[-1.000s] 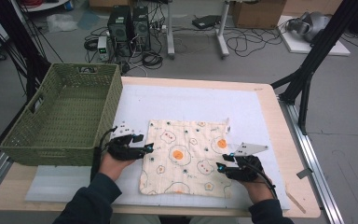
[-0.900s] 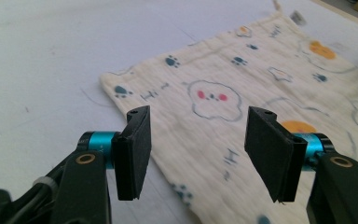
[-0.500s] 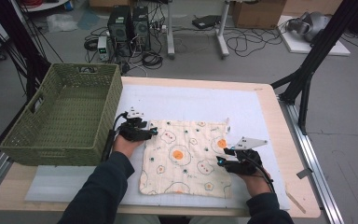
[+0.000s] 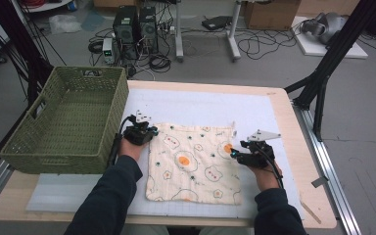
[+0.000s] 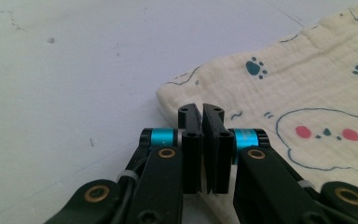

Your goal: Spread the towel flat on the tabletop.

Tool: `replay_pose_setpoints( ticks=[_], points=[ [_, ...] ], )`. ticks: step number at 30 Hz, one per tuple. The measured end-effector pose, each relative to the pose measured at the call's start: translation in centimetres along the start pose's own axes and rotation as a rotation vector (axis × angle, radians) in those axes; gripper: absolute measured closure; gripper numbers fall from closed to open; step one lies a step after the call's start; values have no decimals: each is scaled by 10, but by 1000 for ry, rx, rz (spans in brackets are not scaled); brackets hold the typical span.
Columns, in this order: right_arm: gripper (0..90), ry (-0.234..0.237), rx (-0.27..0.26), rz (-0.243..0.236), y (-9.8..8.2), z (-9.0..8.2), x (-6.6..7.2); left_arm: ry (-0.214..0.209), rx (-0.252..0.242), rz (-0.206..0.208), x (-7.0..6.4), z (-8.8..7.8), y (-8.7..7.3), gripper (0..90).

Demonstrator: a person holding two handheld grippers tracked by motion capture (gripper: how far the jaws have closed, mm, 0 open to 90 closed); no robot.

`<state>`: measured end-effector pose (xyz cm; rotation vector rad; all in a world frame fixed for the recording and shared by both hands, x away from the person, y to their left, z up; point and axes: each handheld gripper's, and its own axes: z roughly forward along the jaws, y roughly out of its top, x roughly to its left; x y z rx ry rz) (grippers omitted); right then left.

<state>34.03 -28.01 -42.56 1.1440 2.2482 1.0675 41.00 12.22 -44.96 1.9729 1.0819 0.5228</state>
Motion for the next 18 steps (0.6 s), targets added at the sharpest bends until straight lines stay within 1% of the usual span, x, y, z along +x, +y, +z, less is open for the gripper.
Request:
replay_pose_setpoints(
  ticks=[3,5,6,8,9,10,11,12,13,14,15,16,17,18],
  points=[
    [462,-14,-2,19,12,14,-7,-5,-6,-6,-1,1,0,849],
    [447,-17,19,29,21,29,-11,-3,4,6,-2,1,0,849],
    [438,-20,29,28,25,36,-12,-5,0,0,-2,1,0,850],
    [449,-57,69,30,29,52,-15,-8,-7,-18,0,0,0,849],
    [473,-63,93,41,30,59,-16,-10,-7,-17,1,0,0,850],
    [504,-55,112,50,30,65,-18,-10,-12,-24,1,0,0,850],
    [628,-40,93,56,31,67,-19,-12,-15,-27,1,0,0,850],
    [765,-25,90,44,32,67,-19,-12,-19,-29,1,0,0,850],
    [855,-32,93,10,34,69,-18,-13,-21,-23,1,-1,1,853],
    [869,-52,100,-12,35,69,-17,-12,-28,-18,0,-1,1,857],
    [875,-106,106,-39,37,70,-17,-4,-31,-10,0,-1,2,859],
    [877,-150,108,-42,37,70,-18,-1,-38,-6,-1,-1,2,860],
    [877,-186,97,-33,37,69,-21,-2,-42,-9,-2,0,3,860],
    [876,-202,88,-4,36,68,-25,2,-48,-7,-2,0,3,859]
  ],
)
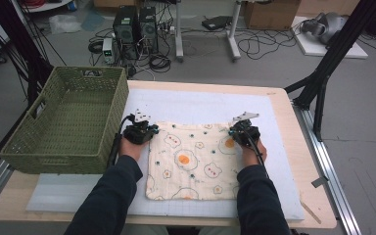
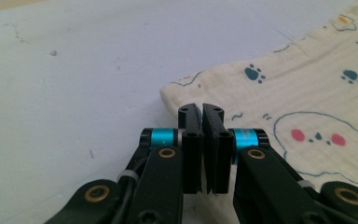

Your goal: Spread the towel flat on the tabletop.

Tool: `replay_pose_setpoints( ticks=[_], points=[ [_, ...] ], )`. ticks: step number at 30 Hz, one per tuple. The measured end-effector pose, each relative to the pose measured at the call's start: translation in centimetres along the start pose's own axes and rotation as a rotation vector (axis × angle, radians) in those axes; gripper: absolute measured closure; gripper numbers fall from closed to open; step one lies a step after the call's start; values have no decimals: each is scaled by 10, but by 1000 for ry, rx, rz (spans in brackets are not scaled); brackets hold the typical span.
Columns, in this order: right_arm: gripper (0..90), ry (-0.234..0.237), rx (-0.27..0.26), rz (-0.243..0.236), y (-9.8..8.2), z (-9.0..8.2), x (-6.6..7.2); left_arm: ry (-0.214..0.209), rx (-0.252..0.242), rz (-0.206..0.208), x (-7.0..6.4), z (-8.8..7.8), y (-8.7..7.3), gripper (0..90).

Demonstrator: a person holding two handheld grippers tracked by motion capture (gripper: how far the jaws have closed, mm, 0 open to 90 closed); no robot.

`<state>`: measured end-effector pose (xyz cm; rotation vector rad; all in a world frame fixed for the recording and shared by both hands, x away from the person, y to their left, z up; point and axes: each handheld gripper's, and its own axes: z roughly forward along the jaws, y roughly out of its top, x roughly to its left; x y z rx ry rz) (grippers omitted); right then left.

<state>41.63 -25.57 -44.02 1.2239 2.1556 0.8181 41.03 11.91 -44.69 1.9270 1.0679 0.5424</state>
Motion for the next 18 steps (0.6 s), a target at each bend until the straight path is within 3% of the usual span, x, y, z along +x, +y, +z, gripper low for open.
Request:
replay_pose_setpoints(
  ticks=[2,4,7,13,16,18],
  points=[
    [830,11,0,43,-2,2,-4,25,-10,-2,-1,0,1,830],
    [758,10,-1,35,-4,0,-4,32,-15,-63,3,-1,1,578],
    [686,26,-39,65,-5,-9,-8,10,8,-89,7,-5,-1,508],
    [613,73,-74,76,-13,-29,-14,-34,48,-83,5,-11,-5,502],
    [596,132,-58,77,-23,-40,-12,-82,80,-78,2,-11,-6,585],
    [593,154,-49,38,-30,-47,-8,-88,101,-54,-2,-10,-6,638]
  ],
)
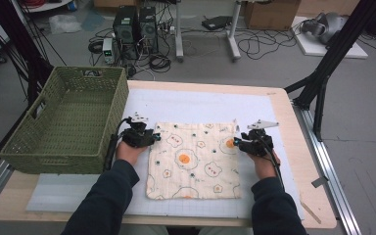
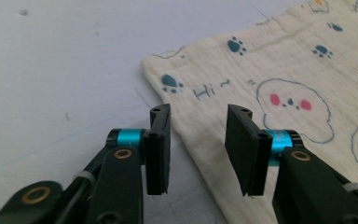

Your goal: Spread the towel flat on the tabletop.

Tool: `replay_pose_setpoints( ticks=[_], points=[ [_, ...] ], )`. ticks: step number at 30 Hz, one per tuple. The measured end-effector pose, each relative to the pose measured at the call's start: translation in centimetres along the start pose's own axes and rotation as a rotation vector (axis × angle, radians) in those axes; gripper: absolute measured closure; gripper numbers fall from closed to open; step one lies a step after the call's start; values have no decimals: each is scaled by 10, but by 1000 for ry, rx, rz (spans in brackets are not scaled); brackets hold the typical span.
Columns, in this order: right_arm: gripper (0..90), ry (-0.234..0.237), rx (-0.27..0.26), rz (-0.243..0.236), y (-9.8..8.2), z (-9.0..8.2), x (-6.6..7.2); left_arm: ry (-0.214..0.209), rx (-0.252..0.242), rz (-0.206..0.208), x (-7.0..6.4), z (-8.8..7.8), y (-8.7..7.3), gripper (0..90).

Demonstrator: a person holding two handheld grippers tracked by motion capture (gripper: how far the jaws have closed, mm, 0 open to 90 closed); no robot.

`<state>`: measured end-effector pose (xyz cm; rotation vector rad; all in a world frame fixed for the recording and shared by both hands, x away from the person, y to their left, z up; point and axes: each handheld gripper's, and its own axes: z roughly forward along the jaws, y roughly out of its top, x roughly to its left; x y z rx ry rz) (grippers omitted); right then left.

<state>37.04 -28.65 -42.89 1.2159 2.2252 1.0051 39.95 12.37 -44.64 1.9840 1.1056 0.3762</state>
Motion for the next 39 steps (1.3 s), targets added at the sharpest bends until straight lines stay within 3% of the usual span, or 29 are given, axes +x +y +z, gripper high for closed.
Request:
replay_pose_setpoints(
  ticks=[2,4,7,9,14,17,19,20,24,28,32,36,39],
  points=[
    [595,28,16,-18,-8,-5,4,23,10,38,-3,2,0,710],
    [636,69,27,-28,-15,-7,9,29,7,49,-3,3,0,854],
    [685,103,39,-44,-24,-7,15,88,-7,82,-5,5,1,869],
    [707,120,36,-46,-26,-6,20,108,-25,67,-2,7,1,870],
    [846,105,50,-97,-25,-6,28,110,-36,58,1,7,1,866],
    [871,44,59,-126,-24,-8,30,100,-35,55,2,6,0,842],
    [871,5,66,-123,-24,-10,29,88,-35,31,3,5,0,769],
    [869,11,63,-110,-25,-10,28,87,-37,18,3,3,0,727],
    [688,24,9,-72,-26,-15,23,64,-79,-12,4,-8,3,543],
    [511,22,-69,-23,-25,-27,17,-16,-143,-41,2,-22,6,430],
    [331,32,-124,-5,-22,-41,13,-50,-233,-44,-3,-35,2,323],
    [255,44,-154,-29,-20,-55,14,-117,-267,-30,-10,-44,-6,186],
    [204,74,-138,-74,-21,-58,17,-136,-280,-18,-15,-49,-10,184]
  ],
)
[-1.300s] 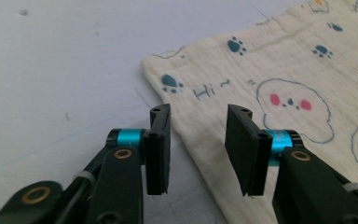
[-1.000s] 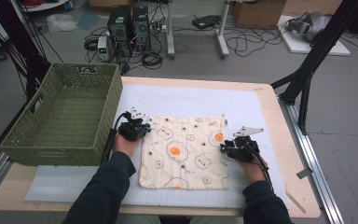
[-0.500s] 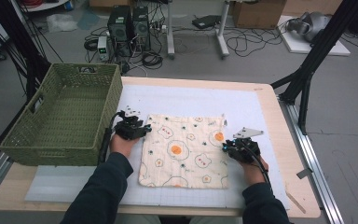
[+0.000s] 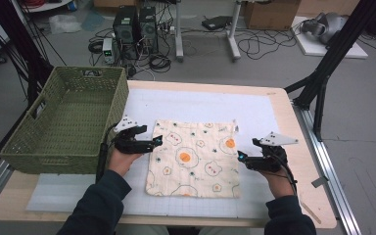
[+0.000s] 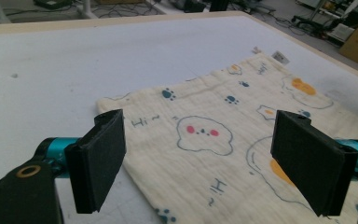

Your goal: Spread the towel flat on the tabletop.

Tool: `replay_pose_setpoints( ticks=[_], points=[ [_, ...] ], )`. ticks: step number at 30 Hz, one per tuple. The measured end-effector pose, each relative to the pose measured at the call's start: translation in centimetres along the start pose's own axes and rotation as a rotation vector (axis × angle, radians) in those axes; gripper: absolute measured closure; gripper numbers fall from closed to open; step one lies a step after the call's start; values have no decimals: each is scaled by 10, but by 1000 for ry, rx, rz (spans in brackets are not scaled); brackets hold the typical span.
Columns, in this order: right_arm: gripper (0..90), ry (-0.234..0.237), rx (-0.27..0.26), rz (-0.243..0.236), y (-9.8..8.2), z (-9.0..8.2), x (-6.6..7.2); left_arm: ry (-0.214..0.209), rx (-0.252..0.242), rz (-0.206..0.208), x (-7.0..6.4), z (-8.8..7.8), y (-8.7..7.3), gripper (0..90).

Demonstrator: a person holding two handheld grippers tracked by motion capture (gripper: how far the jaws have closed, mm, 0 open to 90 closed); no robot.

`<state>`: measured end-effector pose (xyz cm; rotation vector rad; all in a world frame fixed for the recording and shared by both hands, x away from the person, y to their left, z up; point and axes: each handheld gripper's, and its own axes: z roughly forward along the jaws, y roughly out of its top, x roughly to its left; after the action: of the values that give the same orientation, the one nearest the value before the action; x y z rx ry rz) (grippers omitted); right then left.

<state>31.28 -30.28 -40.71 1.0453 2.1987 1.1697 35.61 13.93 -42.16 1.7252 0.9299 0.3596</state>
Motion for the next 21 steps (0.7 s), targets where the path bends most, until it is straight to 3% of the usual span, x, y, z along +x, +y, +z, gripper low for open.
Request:
replay_pose_setpoints(
  ticks=[2,5,10,21],
  points=[
    [176,22,-3,-4,-1,0,4,-11,-11,11,-3,-4,-1,184],
    [129,14,-8,-16,-4,1,7,-21,-24,37,-8,-10,-2,184],
    [116,1,-33,3,-4,1,8,-50,-60,54,-12,-17,-3,185],
    [113,-13,-69,8,-5,-7,10,-24,-58,43,-8,-25,-10,185]
  ],
)
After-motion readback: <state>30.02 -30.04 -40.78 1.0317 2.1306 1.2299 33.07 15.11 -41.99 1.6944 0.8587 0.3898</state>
